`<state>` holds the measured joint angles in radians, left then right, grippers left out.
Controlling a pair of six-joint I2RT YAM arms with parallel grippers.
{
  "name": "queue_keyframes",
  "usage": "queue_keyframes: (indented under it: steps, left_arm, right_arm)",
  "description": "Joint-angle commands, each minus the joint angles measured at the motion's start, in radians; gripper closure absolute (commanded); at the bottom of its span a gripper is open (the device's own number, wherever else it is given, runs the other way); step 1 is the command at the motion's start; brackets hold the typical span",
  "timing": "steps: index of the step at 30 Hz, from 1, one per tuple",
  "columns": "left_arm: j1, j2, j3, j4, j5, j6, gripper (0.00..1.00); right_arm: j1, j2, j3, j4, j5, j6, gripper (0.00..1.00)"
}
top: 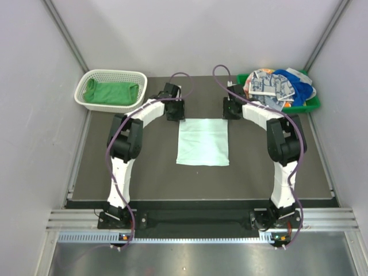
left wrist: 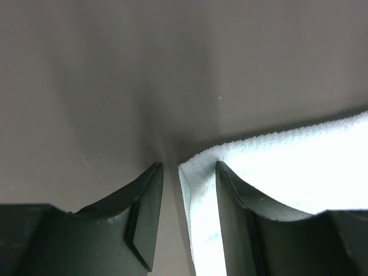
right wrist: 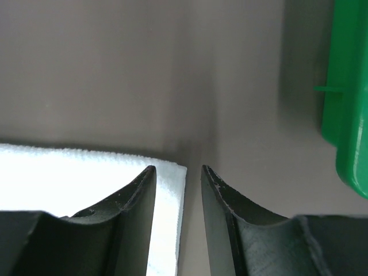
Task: Fold and stack the towels
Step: Fold the towel
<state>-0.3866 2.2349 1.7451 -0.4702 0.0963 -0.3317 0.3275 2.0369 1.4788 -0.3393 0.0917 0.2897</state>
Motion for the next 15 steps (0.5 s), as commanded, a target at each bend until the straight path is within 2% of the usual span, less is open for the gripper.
queue_keyframes:
  steps: [1, 8, 15]
  left_arm:
    - [-0.003, 0.029, -0.045, 0.039, -0.032, -0.026, 0.54]
    - [-0.003, 0.0, -0.128, 0.137, -0.024, -0.056, 0.58]
    - [-0.003, -0.006, -0.168, 0.163, 0.002, -0.064, 0.65]
  right_arm:
    - [0.015, 0.038, 0.055, 0.006, 0.023, -0.017, 0.63]
    - [0.016, 0.062, 0.052, 0.006, 0.019, -0.02, 0.68]
    - [0.021, 0.062, 0.055, 0.013, 0.016, -0.018, 0.73]
